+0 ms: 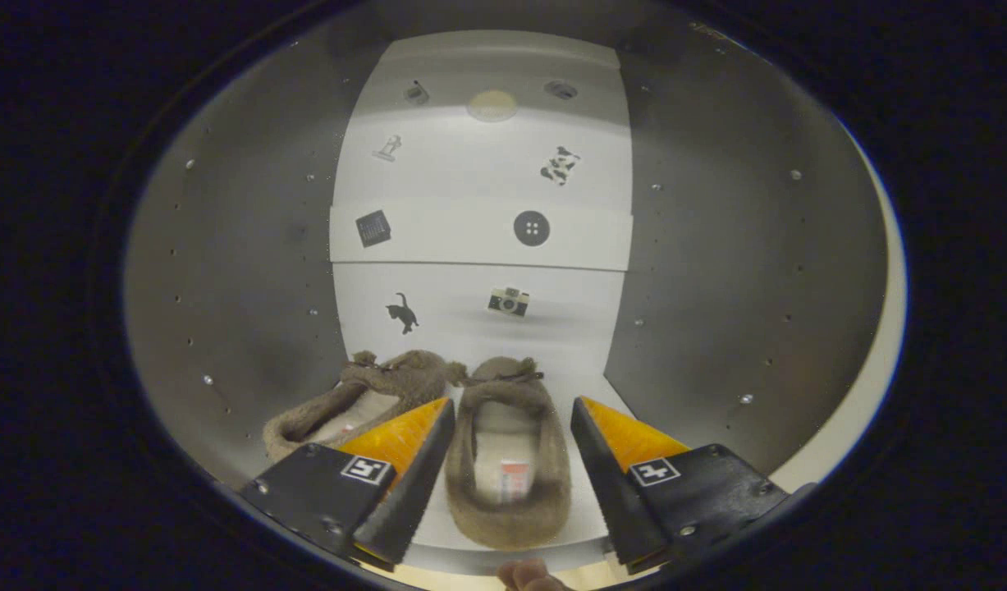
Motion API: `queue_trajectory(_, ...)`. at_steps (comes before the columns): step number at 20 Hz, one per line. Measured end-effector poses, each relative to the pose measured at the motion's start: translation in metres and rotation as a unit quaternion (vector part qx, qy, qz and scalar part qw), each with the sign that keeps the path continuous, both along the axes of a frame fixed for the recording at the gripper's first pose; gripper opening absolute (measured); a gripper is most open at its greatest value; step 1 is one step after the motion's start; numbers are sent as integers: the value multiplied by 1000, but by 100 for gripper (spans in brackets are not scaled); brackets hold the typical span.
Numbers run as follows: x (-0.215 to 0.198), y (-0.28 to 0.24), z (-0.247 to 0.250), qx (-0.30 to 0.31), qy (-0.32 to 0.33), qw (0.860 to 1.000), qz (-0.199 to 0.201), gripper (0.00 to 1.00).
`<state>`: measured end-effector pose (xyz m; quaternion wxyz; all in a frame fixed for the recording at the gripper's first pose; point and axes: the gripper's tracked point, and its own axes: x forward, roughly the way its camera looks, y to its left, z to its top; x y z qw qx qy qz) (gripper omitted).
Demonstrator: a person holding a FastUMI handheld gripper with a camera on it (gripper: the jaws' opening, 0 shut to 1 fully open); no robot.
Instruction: Open the shoe cabinet door, grab the shoes and put them into the shoe cabinet, then close the shoe cabinet door.
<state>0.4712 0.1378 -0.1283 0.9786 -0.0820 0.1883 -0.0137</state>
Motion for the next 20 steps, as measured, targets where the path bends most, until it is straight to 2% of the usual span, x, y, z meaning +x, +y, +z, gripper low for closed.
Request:
queue_trajectory(1, -8, 0, 5, 2, -2, 1000, 3, 94)
queue_trajectory(5, -58, 1, 27, -2, -11, 1000, 27, 98)
queue_trajectory(8, -108, 3, 66, 2, -36, 998, 42, 99)
queue_trajectory(12, -187, 6, 124, -4, -65, 997, 47, 99)
queue_trajectory(14, -227, 2, 153, -4, -70, 997, 37, 99)
queue_trajectory(20, -315, -26, 244, -30, -131, 991, 23, 99)
